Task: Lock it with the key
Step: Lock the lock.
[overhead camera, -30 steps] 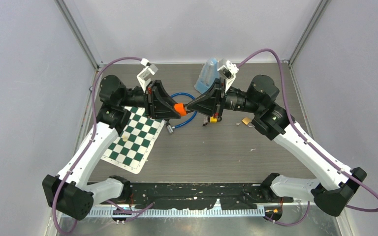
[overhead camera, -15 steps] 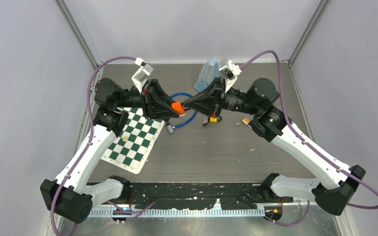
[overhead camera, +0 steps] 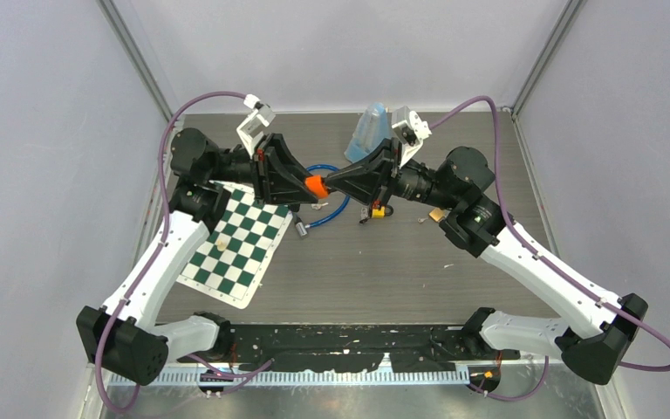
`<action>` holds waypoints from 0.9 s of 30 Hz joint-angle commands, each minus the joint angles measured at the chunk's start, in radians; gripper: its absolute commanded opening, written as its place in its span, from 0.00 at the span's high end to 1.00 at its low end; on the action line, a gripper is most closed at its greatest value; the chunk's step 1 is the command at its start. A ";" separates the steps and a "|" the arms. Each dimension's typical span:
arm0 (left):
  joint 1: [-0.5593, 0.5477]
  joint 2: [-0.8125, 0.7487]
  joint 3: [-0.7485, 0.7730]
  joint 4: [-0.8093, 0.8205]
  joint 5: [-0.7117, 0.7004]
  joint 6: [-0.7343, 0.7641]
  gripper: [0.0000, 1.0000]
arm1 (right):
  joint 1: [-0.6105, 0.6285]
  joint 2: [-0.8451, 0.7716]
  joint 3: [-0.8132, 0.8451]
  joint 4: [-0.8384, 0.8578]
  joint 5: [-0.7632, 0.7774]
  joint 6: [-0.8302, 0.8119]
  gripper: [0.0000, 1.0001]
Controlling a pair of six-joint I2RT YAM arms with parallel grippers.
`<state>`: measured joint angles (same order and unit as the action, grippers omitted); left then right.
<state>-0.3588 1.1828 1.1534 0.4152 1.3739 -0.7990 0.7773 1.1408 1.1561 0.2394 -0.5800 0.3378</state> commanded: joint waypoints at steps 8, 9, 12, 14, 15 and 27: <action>-0.034 -0.062 0.078 -0.295 -0.331 0.203 1.00 | -0.077 -0.033 0.056 -0.143 -0.008 0.137 0.37; -0.034 -0.068 0.083 -0.326 -0.338 0.221 1.00 | -0.078 -0.047 0.050 -0.119 0.002 0.158 0.34; -0.034 -0.078 0.078 -0.357 -0.339 0.229 1.00 | -0.082 -0.068 0.006 -0.047 0.007 0.215 0.27; -0.034 -0.080 0.074 -0.360 -0.338 0.218 1.00 | -0.084 -0.075 -0.016 0.000 0.009 0.244 0.26; -0.034 -0.081 0.074 -0.358 -0.333 0.208 1.00 | -0.085 -0.074 -0.024 0.019 0.011 0.252 0.26; -0.035 -0.102 0.052 -0.255 -0.384 -0.079 1.00 | -0.086 0.007 -0.056 0.220 0.089 0.426 0.38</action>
<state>-0.3923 1.1225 1.1782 0.0620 1.0359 -0.7521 0.6960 1.1213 1.1110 0.2996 -0.5331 0.6640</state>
